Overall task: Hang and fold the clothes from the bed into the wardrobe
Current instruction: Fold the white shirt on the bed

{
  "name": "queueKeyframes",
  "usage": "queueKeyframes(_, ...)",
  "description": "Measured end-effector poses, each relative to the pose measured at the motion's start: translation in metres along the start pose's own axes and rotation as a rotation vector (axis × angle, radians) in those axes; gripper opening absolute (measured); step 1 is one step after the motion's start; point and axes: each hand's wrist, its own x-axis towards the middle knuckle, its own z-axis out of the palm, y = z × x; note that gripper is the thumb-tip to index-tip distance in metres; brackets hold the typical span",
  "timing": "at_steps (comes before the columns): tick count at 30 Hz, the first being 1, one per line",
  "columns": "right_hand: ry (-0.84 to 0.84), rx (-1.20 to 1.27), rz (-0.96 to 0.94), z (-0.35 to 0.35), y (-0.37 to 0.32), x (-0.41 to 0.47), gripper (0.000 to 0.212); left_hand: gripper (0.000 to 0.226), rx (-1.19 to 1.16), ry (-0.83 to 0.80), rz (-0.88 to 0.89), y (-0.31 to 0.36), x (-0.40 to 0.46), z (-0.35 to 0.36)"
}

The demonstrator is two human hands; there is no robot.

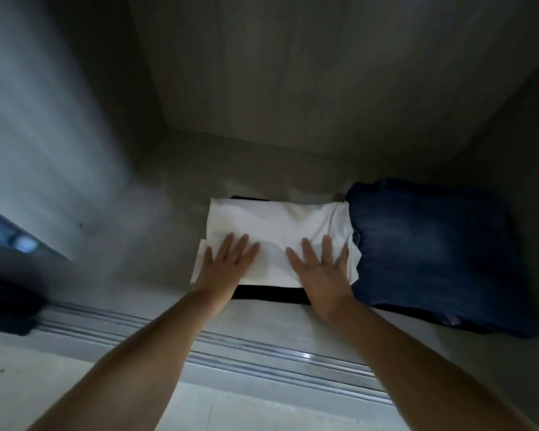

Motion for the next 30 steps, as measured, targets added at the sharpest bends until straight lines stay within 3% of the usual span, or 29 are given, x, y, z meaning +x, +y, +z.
queueKeyframes(3,-0.007,-0.011,0.034,0.018,-0.008,-0.005,0.087,0.081,-0.035,0.022,0.004,-0.003,0.005,0.014)
queueKeyframes(6,-0.049,-0.018,0.028,0.007,-0.005,0.001,0.087,0.089,-0.005,-0.075,0.017,-0.009,0.006,-0.004)
queueKeyframes(10,-0.204,-0.022,0.017,-0.031,-0.003,-0.015,0.077,0.078,-0.008,-0.218,0.002,0.001,-0.023,-0.049)
queueKeyframes(17,-0.255,0.031,-0.004,-0.124,-0.022,-0.111,0.072,0.071,0.022,-0.329,0.100,0.040,-0.121,-0.159)
queueKeyframes(21,-0.373,0.037,0.021,-0.168,-0.026,-0.168,0.070,0.067,-0.007,-0.394,0.126,0.059,-0.170,-0.211)
queueKeyframes(30,-0.513,0.239,0.106,-0.280,-0.022,-0.317,0.062,0.068,0.046,-0.482,0.268,0.086,-0.294,-0.332)
